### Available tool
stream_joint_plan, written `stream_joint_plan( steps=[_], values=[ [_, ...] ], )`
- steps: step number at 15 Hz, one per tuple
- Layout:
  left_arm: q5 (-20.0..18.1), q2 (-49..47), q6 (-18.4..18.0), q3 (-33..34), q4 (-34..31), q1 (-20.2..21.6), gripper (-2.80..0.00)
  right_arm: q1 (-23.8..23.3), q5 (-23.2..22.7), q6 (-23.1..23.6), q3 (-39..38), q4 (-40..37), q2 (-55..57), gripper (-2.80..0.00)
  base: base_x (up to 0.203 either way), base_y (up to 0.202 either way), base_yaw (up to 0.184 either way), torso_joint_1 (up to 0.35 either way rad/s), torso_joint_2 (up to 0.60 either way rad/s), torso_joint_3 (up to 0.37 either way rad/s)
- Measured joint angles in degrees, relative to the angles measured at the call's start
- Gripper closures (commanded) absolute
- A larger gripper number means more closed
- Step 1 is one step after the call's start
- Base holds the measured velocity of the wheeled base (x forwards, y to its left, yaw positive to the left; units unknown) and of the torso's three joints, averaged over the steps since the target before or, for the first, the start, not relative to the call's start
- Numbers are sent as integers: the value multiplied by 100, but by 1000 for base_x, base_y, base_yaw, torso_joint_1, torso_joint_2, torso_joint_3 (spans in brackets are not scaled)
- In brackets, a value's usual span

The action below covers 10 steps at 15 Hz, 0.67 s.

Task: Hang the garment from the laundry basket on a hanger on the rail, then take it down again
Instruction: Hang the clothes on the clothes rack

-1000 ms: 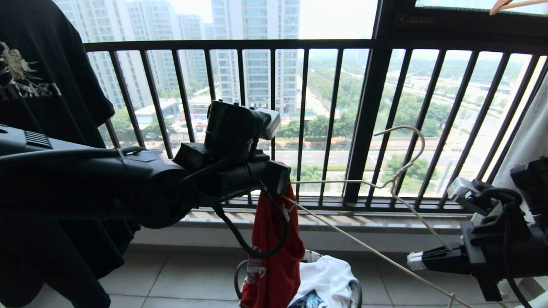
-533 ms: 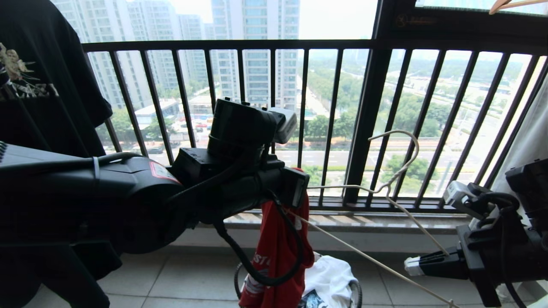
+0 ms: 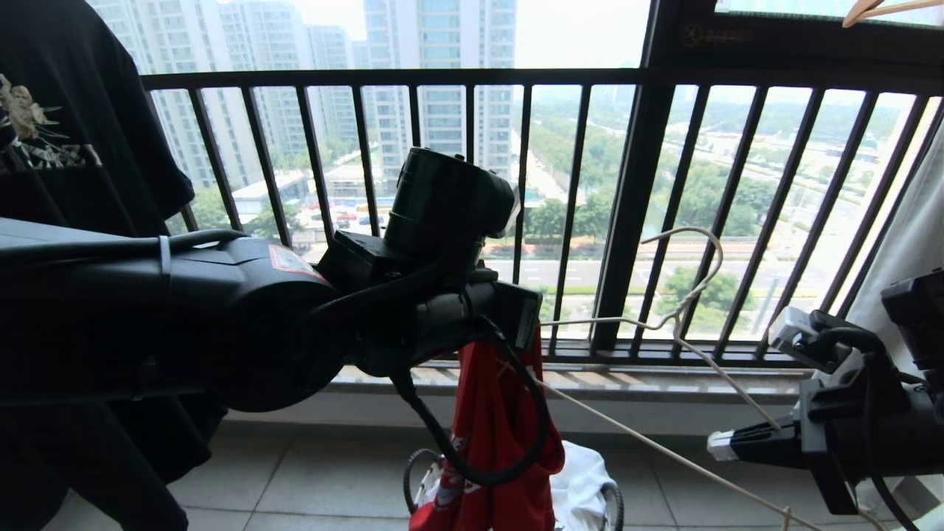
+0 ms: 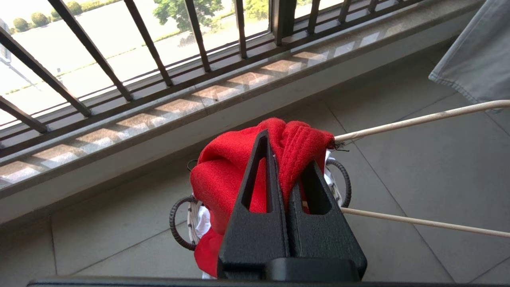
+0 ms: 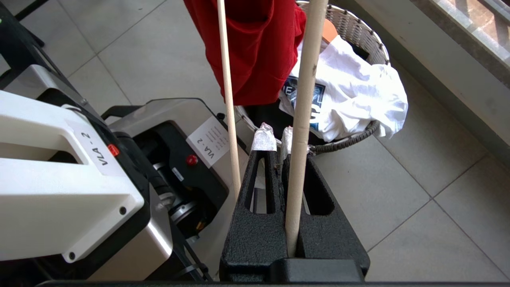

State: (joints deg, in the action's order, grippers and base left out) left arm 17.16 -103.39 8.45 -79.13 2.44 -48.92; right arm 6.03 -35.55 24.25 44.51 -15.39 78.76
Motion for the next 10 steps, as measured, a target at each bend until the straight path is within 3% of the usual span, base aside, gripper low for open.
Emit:
stream_joint_plan(
  steps=[2, 5, 10],
  values=[
    [257, -155, 39, -298, -54, 254, 0, -11, 58, 2, 0, 2, -48, 0, 0, 0, 0, 0, 0, 0],
    [276, -245, 42, -457, -77, 469, 0, -17, 135, -2, 0, 7, -67, 0, 0, 0, 0, 0, 0, 0],
    [228, -247, 191, -356, -82, 88, 0, 39, 88, -35, 9, 13, 14, 0, 0, 0, 0, 0, 0, 0]
  ],
)
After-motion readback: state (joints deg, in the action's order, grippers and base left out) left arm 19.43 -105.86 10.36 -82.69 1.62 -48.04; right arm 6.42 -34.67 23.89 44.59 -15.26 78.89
